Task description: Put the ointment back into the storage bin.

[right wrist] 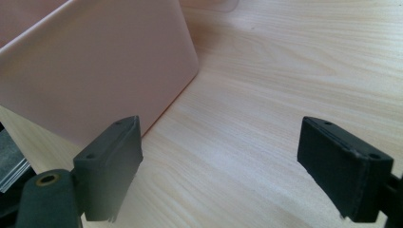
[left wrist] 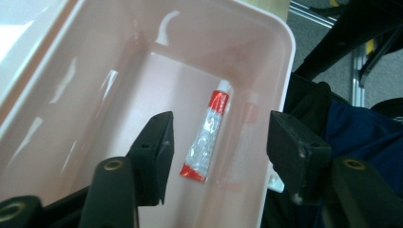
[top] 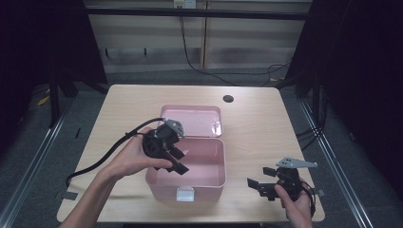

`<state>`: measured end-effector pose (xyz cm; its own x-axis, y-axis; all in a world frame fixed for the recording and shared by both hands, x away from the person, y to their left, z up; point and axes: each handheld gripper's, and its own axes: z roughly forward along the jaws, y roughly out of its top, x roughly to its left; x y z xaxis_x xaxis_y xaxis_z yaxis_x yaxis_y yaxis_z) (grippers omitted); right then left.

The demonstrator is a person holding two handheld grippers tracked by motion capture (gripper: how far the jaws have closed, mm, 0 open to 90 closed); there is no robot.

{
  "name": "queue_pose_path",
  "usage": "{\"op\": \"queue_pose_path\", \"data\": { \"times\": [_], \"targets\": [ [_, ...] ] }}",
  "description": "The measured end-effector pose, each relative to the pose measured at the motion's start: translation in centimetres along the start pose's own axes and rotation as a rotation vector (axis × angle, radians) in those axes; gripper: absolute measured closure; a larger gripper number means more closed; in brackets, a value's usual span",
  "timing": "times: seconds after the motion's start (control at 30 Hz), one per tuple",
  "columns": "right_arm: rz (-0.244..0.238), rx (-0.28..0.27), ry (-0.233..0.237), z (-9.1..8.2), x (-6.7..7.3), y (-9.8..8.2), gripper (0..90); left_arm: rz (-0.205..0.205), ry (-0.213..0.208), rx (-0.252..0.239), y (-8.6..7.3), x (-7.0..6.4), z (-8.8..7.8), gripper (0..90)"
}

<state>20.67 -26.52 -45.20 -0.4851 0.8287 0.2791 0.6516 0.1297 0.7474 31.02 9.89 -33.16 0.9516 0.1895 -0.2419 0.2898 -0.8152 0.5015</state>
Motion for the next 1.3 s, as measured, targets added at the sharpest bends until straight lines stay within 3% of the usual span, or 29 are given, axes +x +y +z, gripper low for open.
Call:
{"op": "queue_pose_path", "data": {
  "times": [0.23,0.57,0.8,1.1,1.3],
  "targets": [
    [0.001,0.000,-0.003,0.0,0.0,0.0,14.9,-0.048,-0.002,-0.063,-1.3,0.1,-1.7,38.2],
    [0.004,-0.002,-0.005,0.0,-0.1,0.0,14.9,-0.050,0.043,-0.103,-4.4,0.5,-3.9,33.1],
    [0.012,0.002,-0.005,0.1,0.0,0.0,14.9,-0.105,0.066,-0.163,-7.1,0.8,-4.6,32.9],
    [0.006,0.012,-0.020,0.3,-0.1,-0.1,14.9,-0.126,0.086,-0.226,-10.2,0.9,-5.2,32.0],
    [0.038,0.062,-0.048,0.9,-0.4,-0.4,15.3,-0.156,0.107,-0.260,-12.1,1.2,-5.6,30.2]
  ]
}}
